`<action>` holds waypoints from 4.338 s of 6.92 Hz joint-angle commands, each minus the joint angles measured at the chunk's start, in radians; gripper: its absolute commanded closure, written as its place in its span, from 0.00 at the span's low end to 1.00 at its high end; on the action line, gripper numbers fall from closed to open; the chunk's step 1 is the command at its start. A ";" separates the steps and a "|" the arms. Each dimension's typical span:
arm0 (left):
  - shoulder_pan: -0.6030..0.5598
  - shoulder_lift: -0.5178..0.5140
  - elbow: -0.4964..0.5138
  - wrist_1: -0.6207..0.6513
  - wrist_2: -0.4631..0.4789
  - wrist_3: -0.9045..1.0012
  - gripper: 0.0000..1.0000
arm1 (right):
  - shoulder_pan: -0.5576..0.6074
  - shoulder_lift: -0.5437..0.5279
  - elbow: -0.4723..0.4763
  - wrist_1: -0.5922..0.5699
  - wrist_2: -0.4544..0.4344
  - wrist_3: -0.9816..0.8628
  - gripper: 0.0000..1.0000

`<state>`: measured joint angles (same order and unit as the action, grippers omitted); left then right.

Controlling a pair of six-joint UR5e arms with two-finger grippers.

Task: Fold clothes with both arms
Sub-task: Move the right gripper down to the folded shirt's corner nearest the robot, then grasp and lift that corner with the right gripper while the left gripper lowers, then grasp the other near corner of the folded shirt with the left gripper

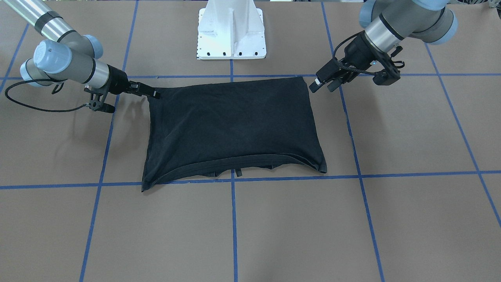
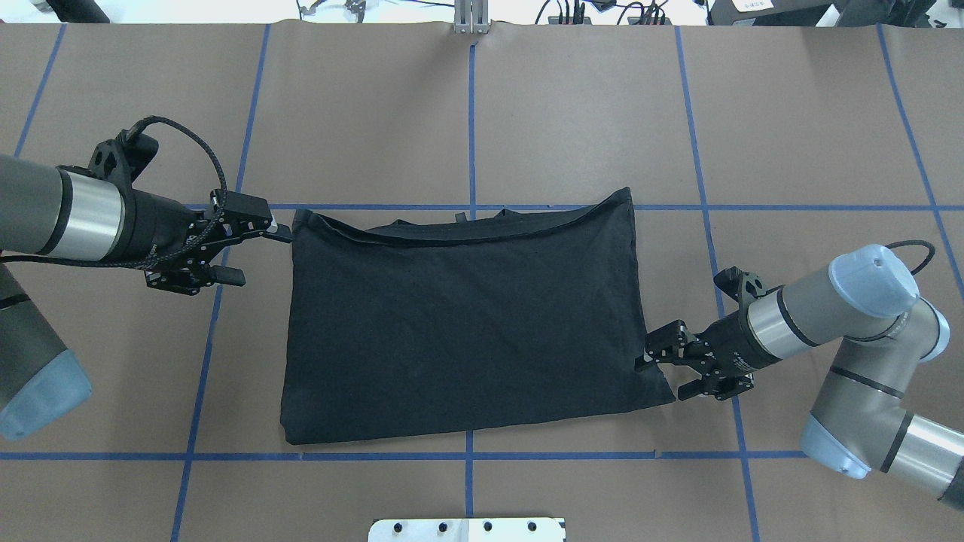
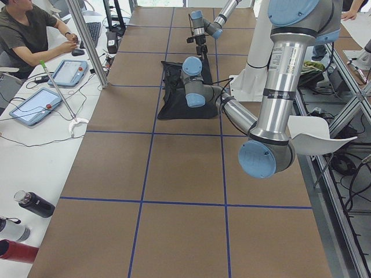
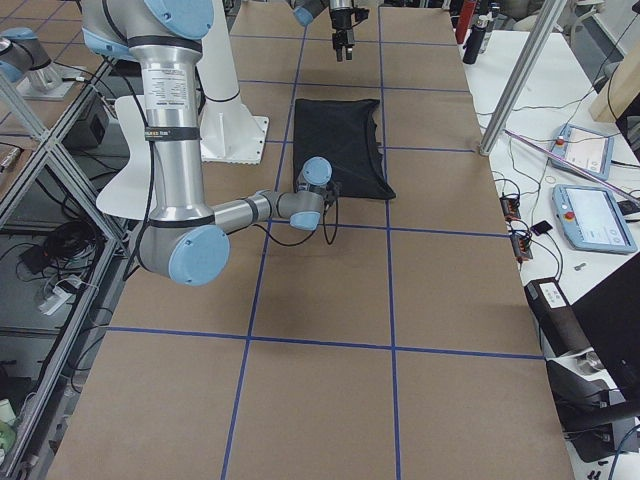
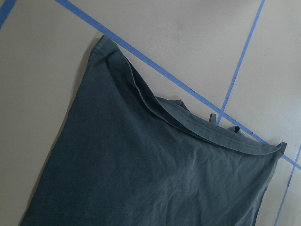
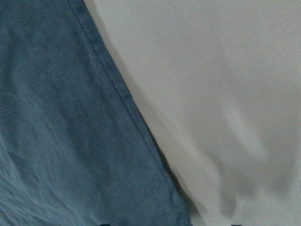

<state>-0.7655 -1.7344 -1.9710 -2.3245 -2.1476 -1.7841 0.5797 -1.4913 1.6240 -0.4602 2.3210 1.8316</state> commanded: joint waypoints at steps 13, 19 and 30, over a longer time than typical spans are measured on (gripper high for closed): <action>-0.015 0.013 -0.012 0.004 0.002 0.005 0.00 | -0.209 -0.040 0.239 0.002 0.167 0.148 1.00; 0.046 0.068 -0.017 -0.001 0.014 -0.004 0.00 | -0.134 -0.027 0.260 0.005 0.169 0.153 0.00; 0.440 0.144 0.069 0.002 0.376 -0.270 0.00 | 0.026 0.009 0.246 0.000 0.150 0.150 0.00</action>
<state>-0.3257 -1.5909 -1.9077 -2.3240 -1.7721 -2.0538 0.6018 -1.4816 1.8700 -0.4596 2.4714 1.9819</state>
